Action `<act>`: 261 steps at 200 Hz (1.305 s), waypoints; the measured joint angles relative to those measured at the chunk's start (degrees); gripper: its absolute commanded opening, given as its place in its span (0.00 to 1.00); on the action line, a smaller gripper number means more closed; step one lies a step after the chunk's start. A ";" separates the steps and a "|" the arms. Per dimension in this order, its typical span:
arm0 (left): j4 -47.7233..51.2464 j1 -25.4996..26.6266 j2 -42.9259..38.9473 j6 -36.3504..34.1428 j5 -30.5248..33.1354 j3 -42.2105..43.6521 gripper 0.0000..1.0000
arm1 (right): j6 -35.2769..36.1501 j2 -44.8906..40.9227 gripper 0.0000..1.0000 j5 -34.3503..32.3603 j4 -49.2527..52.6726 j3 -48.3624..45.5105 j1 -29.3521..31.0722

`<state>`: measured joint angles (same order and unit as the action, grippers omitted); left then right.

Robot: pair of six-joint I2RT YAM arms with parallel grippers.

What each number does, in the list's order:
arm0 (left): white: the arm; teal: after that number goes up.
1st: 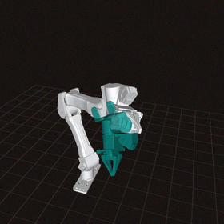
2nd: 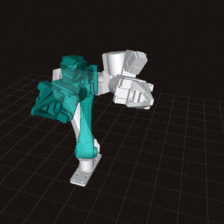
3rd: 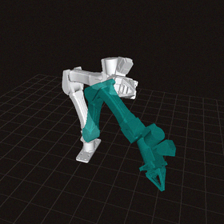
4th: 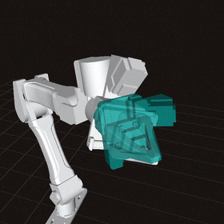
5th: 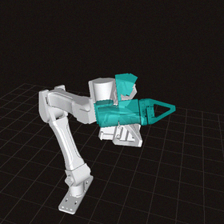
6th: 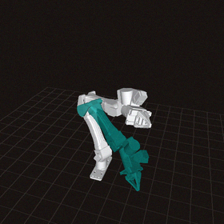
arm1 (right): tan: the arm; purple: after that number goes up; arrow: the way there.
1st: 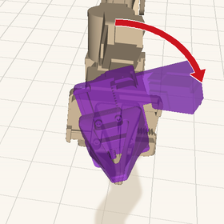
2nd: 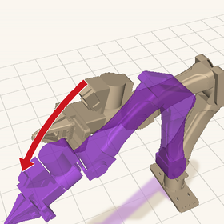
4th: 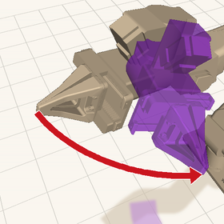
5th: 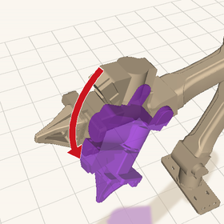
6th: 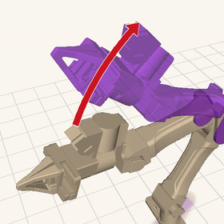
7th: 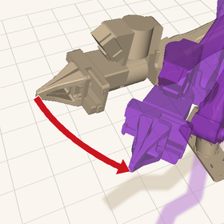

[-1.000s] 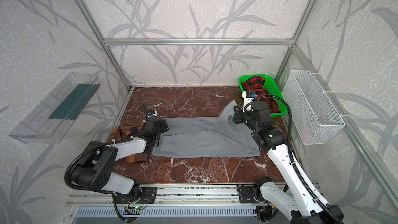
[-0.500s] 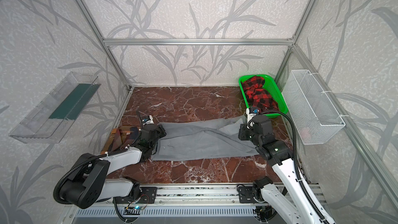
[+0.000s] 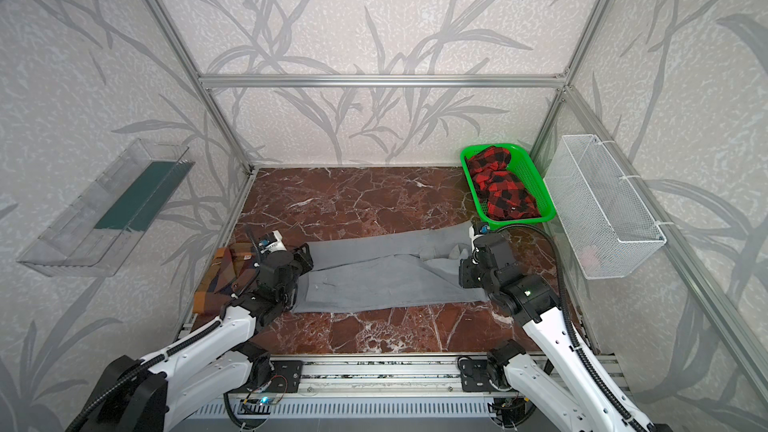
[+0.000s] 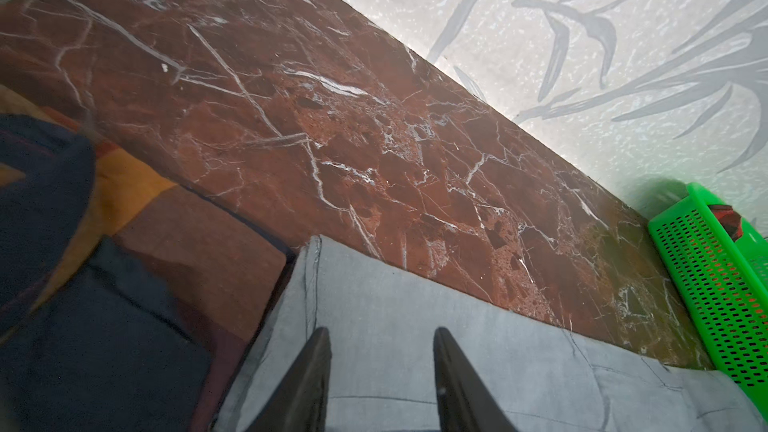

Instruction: Fold and stack the long sleeve shirts

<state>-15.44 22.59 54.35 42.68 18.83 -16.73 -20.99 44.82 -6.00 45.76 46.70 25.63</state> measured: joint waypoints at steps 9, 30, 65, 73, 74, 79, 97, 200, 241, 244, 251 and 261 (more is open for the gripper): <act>1.20 0.07 -0.68 0.07 0.37 -0.02 0.49 | -0.81 0.50 0.00 -0.02 -0.20 -0.83 1.09; 4.11 0.20 -0.61 0.44 0.66 -0.13 0.54 | -3.30 2.56 0.16 0.15 -2.12 -3.52 4.26; 8.98 0.24 1.49 0.44 -0.24 -2.75 0.56 | -7.63 7.67 0.48 1.57 -5.84 -8.26 9.14; 10.12 0.24 1.68 0.42 -0.72 -3.67 0.57 | -8.66 8.20 0.54 1.79 -6.32 -8.85 10.21; 10.36 0.24 1.68 0.39 -0.83 -3.87 0.58 | -8.79 8.24 0.54 1.79 -6.36 -8.90 10.29; 11.08 0.26 1.68 0.42 -1.11 -4.50 0.59 | -9.46 8.31 0.56 1.81 -6.67 -9.18 10.84; 14.19 0.31 1.40 0.17 -1.99 -7.34 0.63 | -12.04 7.13 0.61 1.40 -7.21 -10.10 11.82; 34.62 0.31 4.70 -3.43 -9.88 -26.25 0.73 | -24.24 10.27 0.83 -10.36 -0.09 -8.72 -0.24; 41.77 0.28 6.16 -9.11 -12.59 -30.97 0.76 | -23.93 12.70 0.65 -5.01 -3.43 -11.96 -4.87; 42.21 0.28 6.25 -9.73 -12.68 -31.28 0.76 | -23.82 12.70 0.64 -4.76 -3.65 -12.11 -4.87; 42.93 0.22 6.32 -10.54 -12.83 -31.80 0.76 | -23.71 12.66 0.60 -4.07 -4.33 -12.50 -4.90; 43.78 0.09 6.34 -11.72 -12.98 -32.15 0.76 | -23.41 12.39 0.53 -3.23 -5.73 -13.22 -4.90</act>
<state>28.34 22.68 60.69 30.96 5.85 -48.88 -44.40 57.21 -9.23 40.03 33.47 20.73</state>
